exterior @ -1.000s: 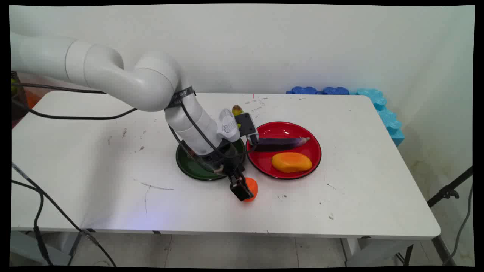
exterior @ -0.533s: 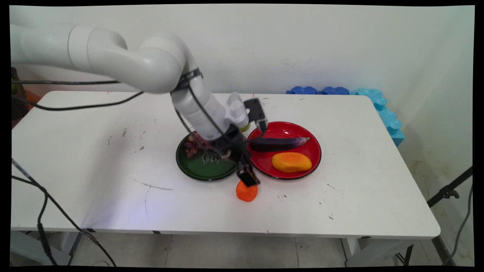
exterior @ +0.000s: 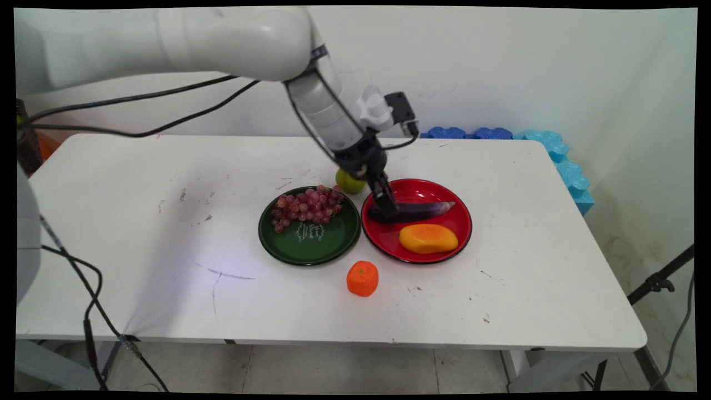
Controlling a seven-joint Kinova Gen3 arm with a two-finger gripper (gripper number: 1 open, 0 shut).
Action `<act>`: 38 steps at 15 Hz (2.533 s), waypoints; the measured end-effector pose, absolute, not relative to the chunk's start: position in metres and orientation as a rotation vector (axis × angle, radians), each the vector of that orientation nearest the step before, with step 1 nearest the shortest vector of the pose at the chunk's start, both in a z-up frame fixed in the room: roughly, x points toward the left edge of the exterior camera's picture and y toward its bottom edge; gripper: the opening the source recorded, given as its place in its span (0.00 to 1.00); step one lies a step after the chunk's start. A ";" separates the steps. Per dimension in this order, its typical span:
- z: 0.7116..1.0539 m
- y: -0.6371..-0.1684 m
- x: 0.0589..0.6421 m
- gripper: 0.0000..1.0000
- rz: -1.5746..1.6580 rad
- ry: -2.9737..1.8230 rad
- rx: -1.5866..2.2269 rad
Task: Pick up the eggplant from the red plate, then place the picked object on the table
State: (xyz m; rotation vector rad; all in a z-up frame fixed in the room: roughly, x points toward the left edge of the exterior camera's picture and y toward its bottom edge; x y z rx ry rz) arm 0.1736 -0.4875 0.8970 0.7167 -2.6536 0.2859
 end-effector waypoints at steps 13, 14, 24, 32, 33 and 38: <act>0.826 -0.571 0.152 1.00 0.135 -2.687 0.684; 0.822 -0.573 0.151 0.00 0.127 -2.687 0.683; 0.868 -0.569 0.143 0.00 0.166 -2.633 0.620; 0.957 -0.479 0.161 0.00 0.155 -2.550 0.635; 0.959 -0.466 0.163 0.00 0.144 -2.550 0.640; 0.949 -0.405 0.174 0.00 0.092 -2.549 0.681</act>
